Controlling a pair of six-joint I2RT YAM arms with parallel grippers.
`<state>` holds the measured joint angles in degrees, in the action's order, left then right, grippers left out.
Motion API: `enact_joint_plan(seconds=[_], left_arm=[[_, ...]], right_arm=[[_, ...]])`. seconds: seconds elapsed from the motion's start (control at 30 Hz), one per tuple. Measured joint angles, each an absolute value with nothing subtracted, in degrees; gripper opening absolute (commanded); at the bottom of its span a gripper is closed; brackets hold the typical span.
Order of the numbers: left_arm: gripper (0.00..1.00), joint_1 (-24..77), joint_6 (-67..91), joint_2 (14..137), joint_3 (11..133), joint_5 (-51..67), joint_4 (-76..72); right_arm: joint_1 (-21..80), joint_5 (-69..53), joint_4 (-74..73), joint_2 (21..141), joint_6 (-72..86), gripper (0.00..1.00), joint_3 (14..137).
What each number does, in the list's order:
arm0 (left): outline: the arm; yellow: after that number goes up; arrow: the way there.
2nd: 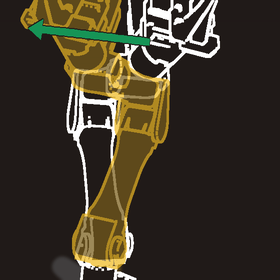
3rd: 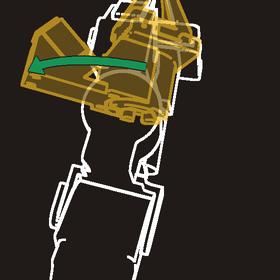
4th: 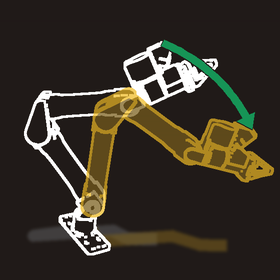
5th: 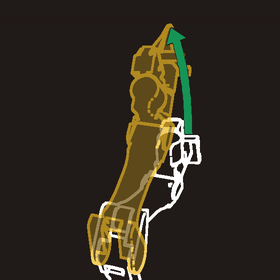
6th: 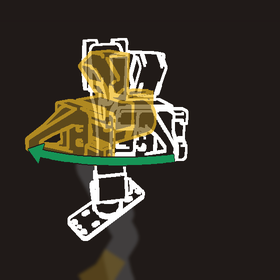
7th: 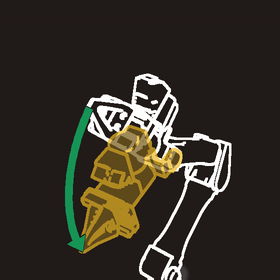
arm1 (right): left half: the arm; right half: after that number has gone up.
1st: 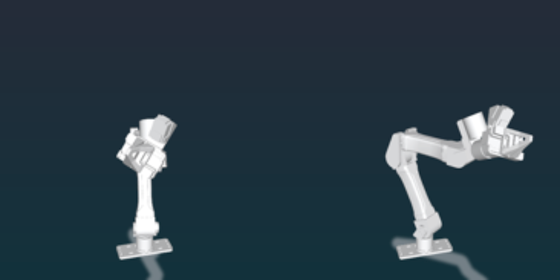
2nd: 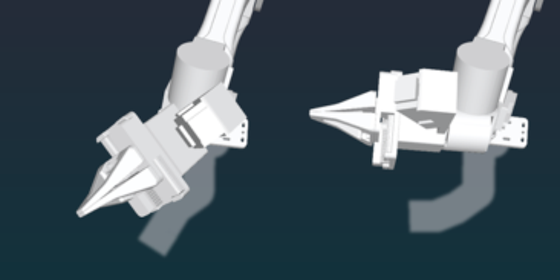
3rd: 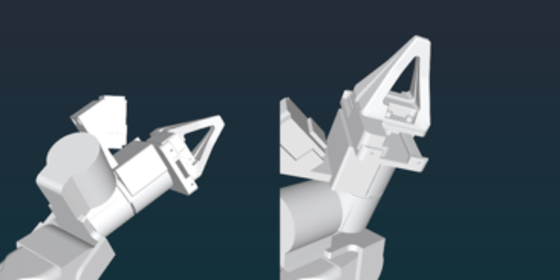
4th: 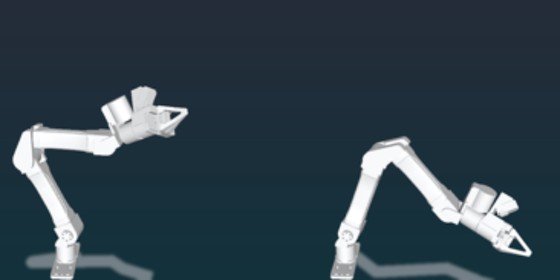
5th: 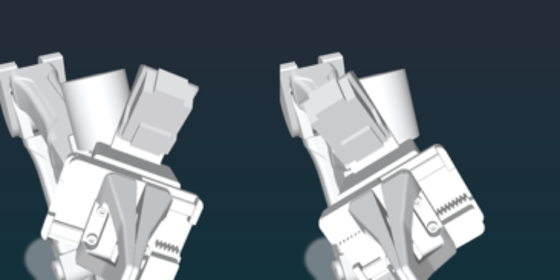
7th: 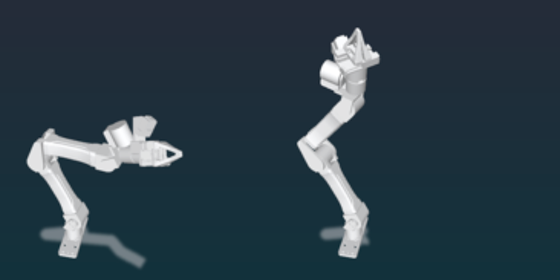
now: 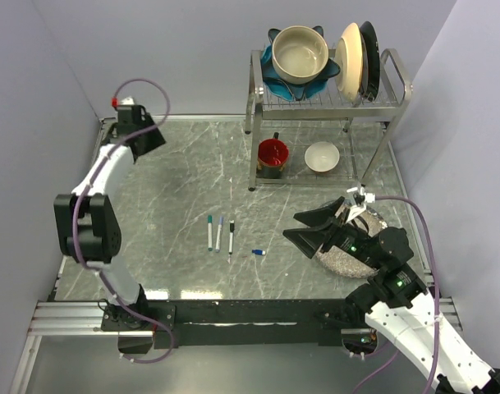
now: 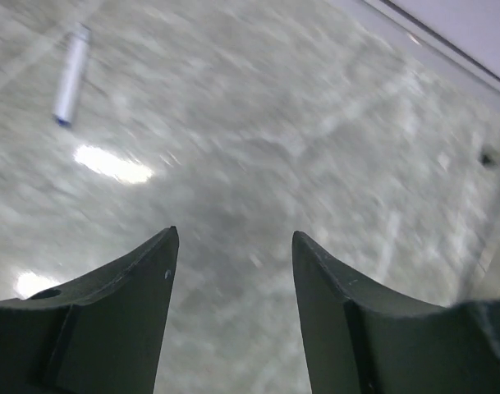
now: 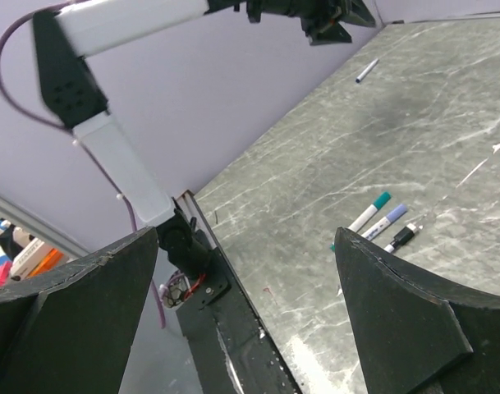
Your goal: Insert the pens into the pen caps
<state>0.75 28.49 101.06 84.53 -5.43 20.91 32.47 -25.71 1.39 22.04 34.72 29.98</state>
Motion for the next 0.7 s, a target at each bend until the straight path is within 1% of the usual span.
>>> enact_joint_plan(seconds=[0.13,0.27,0.7], left_arm=[[0.61,-3.95,26.5,108.42,90.54,-5.26,21.52],[0.58,-6.83,24.49,114.37,94.15,-5.82,22.76],[0.56,-10.22,19.88,126.98,107.83,-6.66,25.82]], right_arm=[[32.47,-24.99,1.5,21.15,34.65,0.95,28.1],[32.47,-24.84,1.5,21.5,34.63,0.95,27.57],[32.47,-23.79,1.65,21.98,33.19,0.95,27.57]])
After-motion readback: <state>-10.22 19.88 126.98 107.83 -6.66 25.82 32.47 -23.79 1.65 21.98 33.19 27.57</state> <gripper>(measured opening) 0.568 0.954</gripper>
